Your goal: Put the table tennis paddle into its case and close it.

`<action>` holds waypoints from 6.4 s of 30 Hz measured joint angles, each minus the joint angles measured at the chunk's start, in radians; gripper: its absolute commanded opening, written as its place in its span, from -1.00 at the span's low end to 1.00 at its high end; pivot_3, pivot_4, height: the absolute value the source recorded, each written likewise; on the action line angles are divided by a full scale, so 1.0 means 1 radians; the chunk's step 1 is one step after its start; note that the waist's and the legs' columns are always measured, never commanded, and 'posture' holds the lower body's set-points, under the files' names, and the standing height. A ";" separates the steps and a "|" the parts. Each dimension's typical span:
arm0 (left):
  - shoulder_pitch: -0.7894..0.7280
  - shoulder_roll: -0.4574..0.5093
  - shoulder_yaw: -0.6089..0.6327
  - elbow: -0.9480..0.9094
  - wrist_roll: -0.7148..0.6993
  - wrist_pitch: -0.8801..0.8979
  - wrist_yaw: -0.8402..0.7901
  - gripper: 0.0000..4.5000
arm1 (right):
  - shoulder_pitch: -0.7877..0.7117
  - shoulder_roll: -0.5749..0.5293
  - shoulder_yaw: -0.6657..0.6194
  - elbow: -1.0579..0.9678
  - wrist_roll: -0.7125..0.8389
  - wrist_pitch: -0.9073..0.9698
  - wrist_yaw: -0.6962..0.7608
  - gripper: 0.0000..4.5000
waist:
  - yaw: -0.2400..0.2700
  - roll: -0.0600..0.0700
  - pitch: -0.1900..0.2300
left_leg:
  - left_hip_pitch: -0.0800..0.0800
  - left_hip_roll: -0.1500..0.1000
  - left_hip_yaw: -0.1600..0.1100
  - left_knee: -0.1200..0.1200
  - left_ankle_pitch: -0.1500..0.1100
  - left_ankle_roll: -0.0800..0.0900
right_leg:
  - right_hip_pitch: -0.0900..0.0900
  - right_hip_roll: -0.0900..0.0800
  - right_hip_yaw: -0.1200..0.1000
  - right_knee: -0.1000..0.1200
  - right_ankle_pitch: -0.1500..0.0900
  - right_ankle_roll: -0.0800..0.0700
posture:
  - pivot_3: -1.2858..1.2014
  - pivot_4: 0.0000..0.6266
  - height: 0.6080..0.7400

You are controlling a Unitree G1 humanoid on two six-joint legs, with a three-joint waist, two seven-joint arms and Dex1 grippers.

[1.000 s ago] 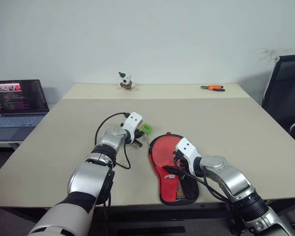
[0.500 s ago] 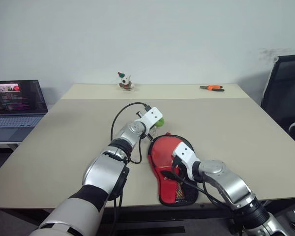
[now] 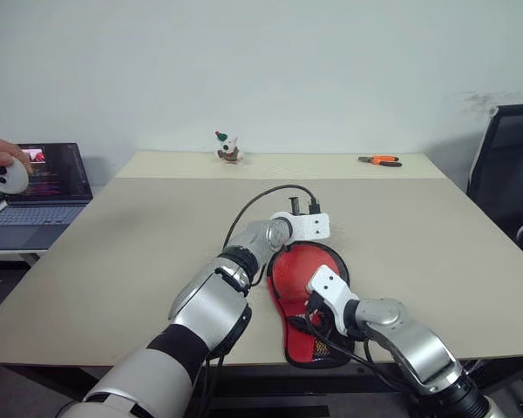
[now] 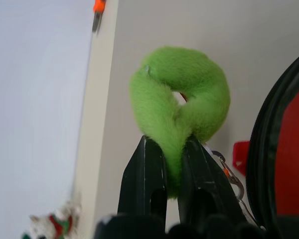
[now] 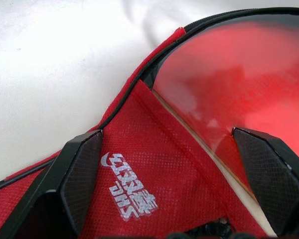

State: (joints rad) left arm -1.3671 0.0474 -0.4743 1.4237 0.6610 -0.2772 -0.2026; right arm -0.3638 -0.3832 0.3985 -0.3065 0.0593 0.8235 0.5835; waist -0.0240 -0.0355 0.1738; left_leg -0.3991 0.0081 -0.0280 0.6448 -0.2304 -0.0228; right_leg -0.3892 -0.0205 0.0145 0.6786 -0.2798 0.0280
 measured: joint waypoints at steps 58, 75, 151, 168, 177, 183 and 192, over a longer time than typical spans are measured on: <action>0.196 0.274 0.508 -0.147 -0.539 0.006 -0.407 0.26 | -0.228 0.087 -0.063 0.325 0.049 -0.080 0.048 1.00 | -0.001 -0.001 -0.001 | -0.001 0.001 -0.001 0.001 0.000 0.000 | -0.001 -0.001 -0.001 0.001 0.003 -0.005 | 0.03 -0.52 1.00; 0.237 0.158 0.509 -0.273 -0.680 0.217 -0.734 0.26 | -0.258 -0.117 -0.461 -0.070 0.434 0.317 0.081 1.00 | -0.005 0.000 0.001 | -0.003 0.002 0.000 0.000 -0.001 0.000 | -0.004 0.000 0.000 0.001 0.003 -0.005 | 0.03 -0.52 1.00; 0.294 0.075 0.320 -0.184 -0.556 0.102 -0.943 1.00 | -0.201 -0.158 -0.349 0.373 0.048 -0.059 -0.047 -0.97 | 0.018 0.006 -0.004 | -0.012 0.001 0.001 0.002 -0.001 0.001 | -0.013 0.000 0.001 0.003 0.003 -0.006 | 0.03 -0.52 1.00; 0.276 0.045 0.321 -0.153 -0.537 0.129 -0.899 1.00 | 0.239 -0.566 -0.459 -0.210 0.290 0.142 0.262 -0.97 | 0.027 0.006 -0.004 | 0.000 0.000 -0.001 0.002 -0.002 0.002 | 0.002 0.000 0.000 -0.001 -0.001 0.001 | 0.03 -0.52 1.00; 0.270 0.034 0.323 -0.153 -0.535 0.135 -0.897 1.00 | 0.527 -0.758 -0.468 -0.325 0.243 -0.114 0.393 -0.97 | 0.032 0.006 -0.004 | -0.001 0.000 0.000 0.001 -0.002 0.002 | 0.003 -0.001 0.000 -0.003 -0.002 0.003 | 0.03 -0.52 1.00; 0.270 0.032 0.323 -0.153 -0.535 0.135 -0.898 1.00 | 0.570 -0.789 -0.544 -0.443 0.428 -0.042 0.494 -0.97 | 0.037 0.005 -0.004 | -0.001 0.000 -0.001 0.001 -0.002 0.002 | 0.004 -0.001 -0.001 -0.006 -0.002 0.003 | 0.03 -0.52 1.00; 0.271 0.033 0.323 -0.153 -0.532 0.137 -0.878 1.00 | 0.591 -0.820 -0.531 -0.542 0.554 0.019 0.543 -0.97 | 0.032 0.004 -0.003 | 0.001 0.001 0.000 0.002 -0.002 0.002 | 0.005 0.000 0.000 -0.005 -0.003 0.003 | 0.03 -0.52 1.00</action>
State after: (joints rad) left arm -1.0959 0.0809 -0.1511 1.2709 0.1286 -0.1405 -1.0809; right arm 0.2268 -1.2034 -0.1321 -0.8484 0.6135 0.8421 1.1262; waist 0.0080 -0.0316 0.1706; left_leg -0.3984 0.0093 -0.0282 0.6466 -0.2328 -0.0212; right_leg -0.3846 -0.0209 0.0144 0.6732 -0.2824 0.0310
